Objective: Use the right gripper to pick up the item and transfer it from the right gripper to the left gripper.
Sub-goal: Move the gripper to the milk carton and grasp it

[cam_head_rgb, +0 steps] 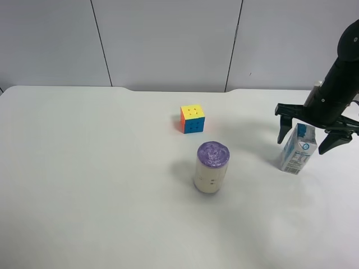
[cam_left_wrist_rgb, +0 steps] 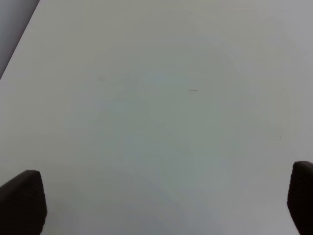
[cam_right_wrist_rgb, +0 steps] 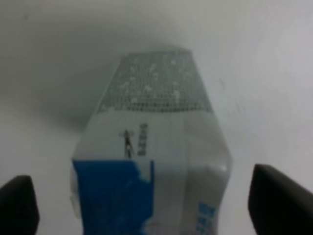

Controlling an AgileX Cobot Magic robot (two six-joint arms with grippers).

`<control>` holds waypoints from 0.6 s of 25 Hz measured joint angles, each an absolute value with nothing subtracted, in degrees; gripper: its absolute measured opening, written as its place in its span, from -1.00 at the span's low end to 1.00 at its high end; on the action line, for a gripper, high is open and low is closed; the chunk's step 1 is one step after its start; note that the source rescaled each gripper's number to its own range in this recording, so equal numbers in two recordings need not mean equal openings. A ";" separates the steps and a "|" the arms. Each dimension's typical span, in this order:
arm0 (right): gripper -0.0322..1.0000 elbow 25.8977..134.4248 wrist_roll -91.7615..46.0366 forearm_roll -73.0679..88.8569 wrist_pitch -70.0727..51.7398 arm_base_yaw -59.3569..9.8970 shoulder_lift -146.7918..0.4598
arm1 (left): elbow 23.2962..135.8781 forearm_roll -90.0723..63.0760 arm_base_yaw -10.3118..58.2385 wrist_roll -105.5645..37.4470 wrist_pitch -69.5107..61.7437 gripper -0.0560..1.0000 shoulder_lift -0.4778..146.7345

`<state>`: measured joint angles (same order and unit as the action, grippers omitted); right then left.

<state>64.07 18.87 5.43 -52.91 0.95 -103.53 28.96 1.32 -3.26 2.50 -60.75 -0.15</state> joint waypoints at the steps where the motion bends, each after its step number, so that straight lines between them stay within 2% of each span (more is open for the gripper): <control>1: 0.18 64.07 18.87 5.43 -52.91 0.95 -103.53 | 28.96 1.32 -3.26 2.50 -60.75 1.00 -0.15; 4: -0.13 64.07 18.87 5.43 -53.26 0.95 -103.53 | 28.96 1.32 -3.26 2.45 -60.75 1.00 -0.15; 5: -0.13 64.07 18.87 5.43 -53.26 0.95 -103.53 | 28.96 1.32 -3.26 2.45 -60.75 1.00 -0.15; 7: -0.41 64.07 18.87 5.43 -54.00 0.95 -103.53 | 28.96 1.32 -3.26 2.45 -60.75 1.00 -0.15; 9: -0.83 64.07 18.82 5.36 -54.17 0.95 -103.53 | 28.96 1.32 -3.26 2.45 -60.75 1.00 -0.15; 10: -0.94 64.07 18.82 5.36 -54.17 0.95 -103.53 | 28.96 1.32 -3.26 2.45 -60.75 1.00 -0.15; 15: -0.93 64.07 18.82 5.30 -54.02 0.95 -103.53 | 28.96 1.32 -3.26 2.51 -60.80 1.00 -0.15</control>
